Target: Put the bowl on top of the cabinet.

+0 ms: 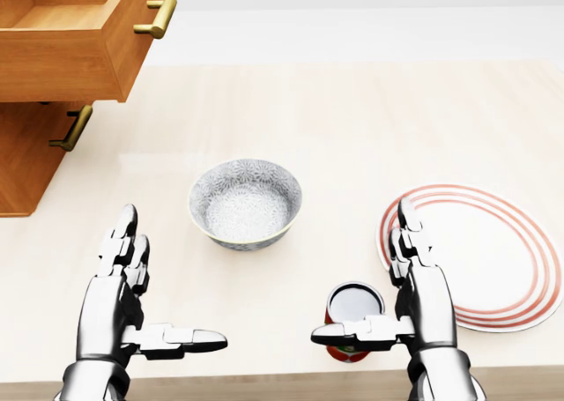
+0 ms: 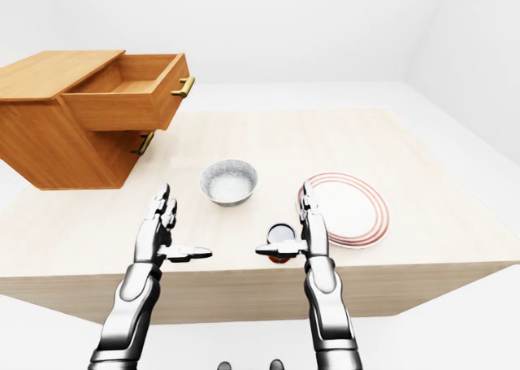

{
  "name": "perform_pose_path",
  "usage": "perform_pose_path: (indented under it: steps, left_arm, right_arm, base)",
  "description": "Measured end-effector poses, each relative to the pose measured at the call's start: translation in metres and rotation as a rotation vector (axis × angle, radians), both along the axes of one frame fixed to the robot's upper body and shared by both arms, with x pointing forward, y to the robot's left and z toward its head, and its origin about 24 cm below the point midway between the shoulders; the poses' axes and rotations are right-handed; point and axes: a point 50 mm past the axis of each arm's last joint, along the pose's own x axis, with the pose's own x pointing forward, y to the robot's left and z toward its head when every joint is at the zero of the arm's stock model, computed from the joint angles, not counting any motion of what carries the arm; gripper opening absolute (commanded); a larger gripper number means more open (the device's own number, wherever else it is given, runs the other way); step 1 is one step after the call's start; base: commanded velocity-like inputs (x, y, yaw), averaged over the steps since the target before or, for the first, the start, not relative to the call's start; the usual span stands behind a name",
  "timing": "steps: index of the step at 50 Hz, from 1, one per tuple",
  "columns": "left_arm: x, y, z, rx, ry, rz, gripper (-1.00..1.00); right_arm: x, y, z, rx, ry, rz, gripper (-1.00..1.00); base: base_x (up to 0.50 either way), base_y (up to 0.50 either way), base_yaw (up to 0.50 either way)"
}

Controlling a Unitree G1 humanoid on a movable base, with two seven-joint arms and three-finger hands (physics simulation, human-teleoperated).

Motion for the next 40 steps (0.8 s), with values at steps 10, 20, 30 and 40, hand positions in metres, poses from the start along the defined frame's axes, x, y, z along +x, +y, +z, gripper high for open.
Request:
perform_pose_path:
  steps: [10,20,30,40]
  left_arm:
    - [0.0007,0.0034,0.0005,-0.004,0.010,-0.004,1.00]
    - [0.0001,0.0043,0.0019,-0.005,0.006,-0.010,1.00]
    - [-0.0012,0.0036,0.0031,-0.001,0.007,-0.024,1.00]
    - [-0.0038,0.0039,0.0043,-0.009,0.011,-0.039,1.00]
  right_arm:
    - [0.0018,-0.0055,-0.0024,-0.004,0.015,-0.017,1.00]
    - [0.0026,-0.0073,-0.0034,-0.011,0.021,-0.028,1.00]
    - [0.0033,-0.0077,-0.0036,-0.016,0.025,-0.034,1.00]
    - [0.0033,-0.0077,-0.0039,-0.017,0.024,-0.033,1.00]
  base:
    - [0.00,0.00,0.00]
    - [0.00,0.00,0.00]
    - [0.00,0.00,0.00]
    - [0.22,0.00,0.00]
